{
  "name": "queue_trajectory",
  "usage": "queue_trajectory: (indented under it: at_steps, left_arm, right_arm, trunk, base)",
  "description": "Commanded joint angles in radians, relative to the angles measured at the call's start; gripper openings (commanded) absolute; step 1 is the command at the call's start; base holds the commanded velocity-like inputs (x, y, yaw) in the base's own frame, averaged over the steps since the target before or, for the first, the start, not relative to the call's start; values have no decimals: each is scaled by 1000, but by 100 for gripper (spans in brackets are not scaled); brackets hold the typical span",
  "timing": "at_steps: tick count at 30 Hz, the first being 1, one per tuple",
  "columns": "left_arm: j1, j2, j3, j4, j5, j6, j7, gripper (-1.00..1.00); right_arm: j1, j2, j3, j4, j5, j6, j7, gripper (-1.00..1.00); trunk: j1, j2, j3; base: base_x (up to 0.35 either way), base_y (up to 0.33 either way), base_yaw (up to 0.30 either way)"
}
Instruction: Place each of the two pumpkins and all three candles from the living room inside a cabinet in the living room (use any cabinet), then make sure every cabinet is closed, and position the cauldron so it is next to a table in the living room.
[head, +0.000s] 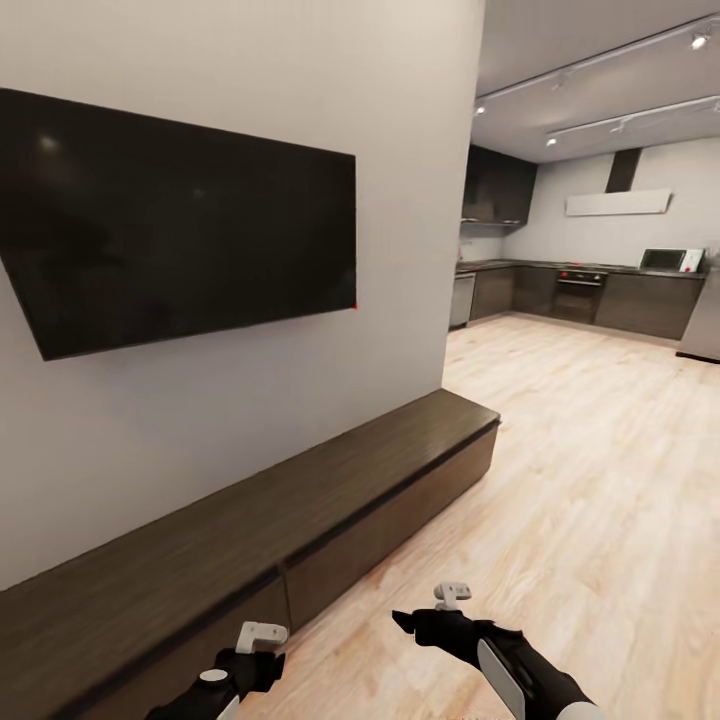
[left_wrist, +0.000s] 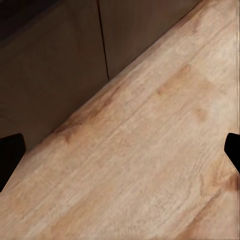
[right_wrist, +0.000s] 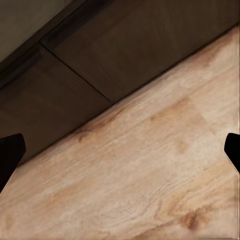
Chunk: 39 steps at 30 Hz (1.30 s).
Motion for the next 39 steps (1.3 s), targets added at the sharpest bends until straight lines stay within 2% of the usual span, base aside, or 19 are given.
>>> queue_trajectory:
  at_steps: [1, 39]
  left_arm:
    - [-1, 0, -8, 0, 10, -1, 3, 100]
    - [0, 0, -8, 1, 10, -1, 3, 100]
  right_arm:
    - [-1, -1, 5, -1, -9, 5, -1, 100]
    - [-1, -1, 5, 6, -9, 4, -1, 100]
  trunk:
    - [-4, 7, 2]
    - [-150, 273, 121]
  base:
    - [0, 0, -277]
    - [0, 0, -257]
